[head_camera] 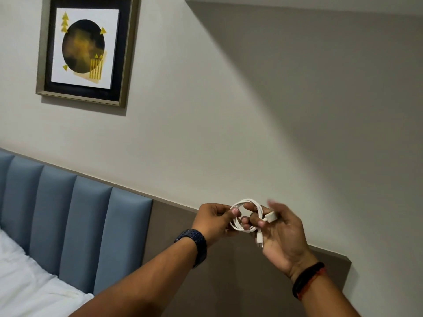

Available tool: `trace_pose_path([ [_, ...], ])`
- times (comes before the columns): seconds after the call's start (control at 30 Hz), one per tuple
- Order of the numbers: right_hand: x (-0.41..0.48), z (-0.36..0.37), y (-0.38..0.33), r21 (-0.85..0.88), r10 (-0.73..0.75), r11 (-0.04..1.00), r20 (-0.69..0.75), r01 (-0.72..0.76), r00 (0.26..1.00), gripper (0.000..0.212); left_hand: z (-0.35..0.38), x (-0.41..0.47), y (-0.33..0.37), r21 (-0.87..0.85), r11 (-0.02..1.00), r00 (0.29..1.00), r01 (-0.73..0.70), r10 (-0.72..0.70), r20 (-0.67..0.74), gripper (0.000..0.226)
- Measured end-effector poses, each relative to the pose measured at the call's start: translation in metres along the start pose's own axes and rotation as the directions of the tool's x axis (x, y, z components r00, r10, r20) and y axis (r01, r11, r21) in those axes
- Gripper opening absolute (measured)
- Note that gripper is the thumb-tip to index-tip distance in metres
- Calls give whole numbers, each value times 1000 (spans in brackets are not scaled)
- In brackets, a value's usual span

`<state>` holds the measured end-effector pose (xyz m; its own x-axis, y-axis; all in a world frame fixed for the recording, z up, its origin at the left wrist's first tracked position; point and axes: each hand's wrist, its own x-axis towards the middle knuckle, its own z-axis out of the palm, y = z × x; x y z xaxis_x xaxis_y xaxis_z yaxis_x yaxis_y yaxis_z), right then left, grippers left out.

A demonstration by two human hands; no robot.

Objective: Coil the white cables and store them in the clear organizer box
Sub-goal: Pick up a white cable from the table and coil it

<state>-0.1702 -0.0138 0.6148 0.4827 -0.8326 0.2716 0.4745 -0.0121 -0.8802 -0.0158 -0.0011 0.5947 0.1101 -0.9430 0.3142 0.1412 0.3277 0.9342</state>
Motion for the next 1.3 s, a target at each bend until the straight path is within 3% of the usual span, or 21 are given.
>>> trace_pose_path([
  [0.17,-2,5,8,66,-40,997,39,37,998,24,5,3,-4,-53,998,998,41,-44,-53,23],
  [0.27,-2,4,10,-23,-98,995,45,99,994,16,8,3,-5,-79,996,997,42,-46,-57,28],
  [0.43,0,-2,15,-54,-169,985,-196,161,966,24,14,3,-6,-63,998,994,-3,-4,-110,24],
  [0.57,5,-2,19,-25,-203,976,-480,218,853,35,19,2,-9,-54,998,988,-39,30,-149,23],
  [0.67,7,-2,20,-100,-231,972,-582,213,780,31,22,1,-13,-10,998,983,-59,56,-174,21],
  [0.8,9,-2,25,-326,-284,939,-546,112,788,10,23,0,-19,95,993,977,-74,92,-195,17],
  [0.93,8,0,27,-484,-300,874,-481,35,824,26,22,0,-22,175,981,968,-81,120,-222,21],
  [1.03,3,1,29,-602,-304,798,-382,15,873,20,21,1,-22,268,957,962,-107,168,-216,18],
  [1.17,2,0,25,-564,-214,825,-379,-42,901,19,18,2,-24,336,934,964,-125,194,-182,14],
  [1.3,-4,-3,17,-461,-57,885,-242,-63,969,18,12,6,-25,242,970,983,-36,78,-167,21],
])
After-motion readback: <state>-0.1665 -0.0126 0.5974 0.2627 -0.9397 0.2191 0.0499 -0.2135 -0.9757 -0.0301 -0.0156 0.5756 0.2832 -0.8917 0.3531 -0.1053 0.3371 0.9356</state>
